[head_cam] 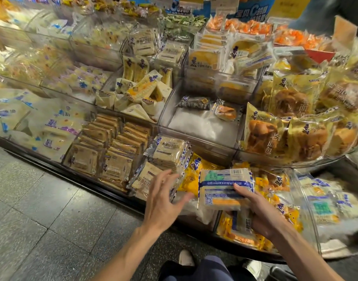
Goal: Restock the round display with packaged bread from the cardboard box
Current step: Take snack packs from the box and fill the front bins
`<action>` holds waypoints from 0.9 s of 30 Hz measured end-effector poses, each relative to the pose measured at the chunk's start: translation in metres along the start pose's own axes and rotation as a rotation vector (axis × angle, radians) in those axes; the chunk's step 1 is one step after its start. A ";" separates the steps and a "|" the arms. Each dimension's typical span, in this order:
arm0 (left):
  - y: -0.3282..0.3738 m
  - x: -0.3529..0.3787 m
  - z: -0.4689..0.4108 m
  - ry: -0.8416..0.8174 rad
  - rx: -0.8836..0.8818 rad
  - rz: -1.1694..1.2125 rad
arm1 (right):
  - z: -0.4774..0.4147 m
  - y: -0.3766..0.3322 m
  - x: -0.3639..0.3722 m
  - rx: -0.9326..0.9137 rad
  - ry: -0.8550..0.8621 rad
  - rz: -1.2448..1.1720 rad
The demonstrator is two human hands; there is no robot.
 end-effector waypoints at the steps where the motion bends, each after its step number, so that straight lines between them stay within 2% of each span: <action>1: 0.015 0.005 0.001 -0.068 0.153 -0.035 | 0.000 0.001 0.002 0.005 0.001 0.005; 3: 0.039 0.017 0.008 -0.201 0.445 -0.157 | 0.002 0.004 0.007 0.013 -0.005 0.038; 4: 0.047 0.022 0.013 -0.243 0.521 -0.198 | 0.003 0.006 0.009 0.015 -0.015 0.056; 5: 0.052 0.025 0.016 -0.264 0.559 -0.231 | 0.004 0.008 0.011 0.014 -0.021 0.070; 7: 0.054 0.031 0.022 -0.273 0.529 -0.254 | 0.007 0.011 0.012 0.015 -0.009 0.086; 9: 0.051 0.030 0.025 -0.257 0.421 -0.165 | 0.009 0.012 0.008 0.022 0.002 0.099; 10: 0.052 0.024 0.025 -0.247 0.284 -0.037 | 0.009 0.012 0.004 0.022 0.003 0.116; 13: 0.049 0.019 0.030 -0.269 -0.370 0.457 | 0.010 0.010 -0.007 0.034 0.028 0.117; 14: 0.044 0.020 0.034 -0.230 -0.495 0.550 | 0.010 0.009 -0.012 0.036 0.038 0.123; 16: 0.038 0.021 0.039 -0.182 -0.579 0.636 | 0.008 0.008 -0.019 0.037 0.045 0.127; 19: 0.036 0.031 0.051 -0.182 -0.697 0.571 | 0.007 0.008 -0.026 0.054 0.044 0.097; 22: 0.040 0.042 0.069 -0.102 -0.851 0.561 | 0.009 0.006 -0.031 0.069 0.002 0.084; 27: 0.049 0.056 0.082 -0.020 -0.909 0.579 | 0.006 -0.001 -0.039 0.093 -0.042 0.096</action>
Point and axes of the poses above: each hand's wrist, its own z-axis away from the middle knuckle, its own x-axis out of the palm, y = z × x, the point moved 2 cm from there along -z, towards the middle knuckle, and after that the axes turned 4 degrees about y, right-handed, at the moved point
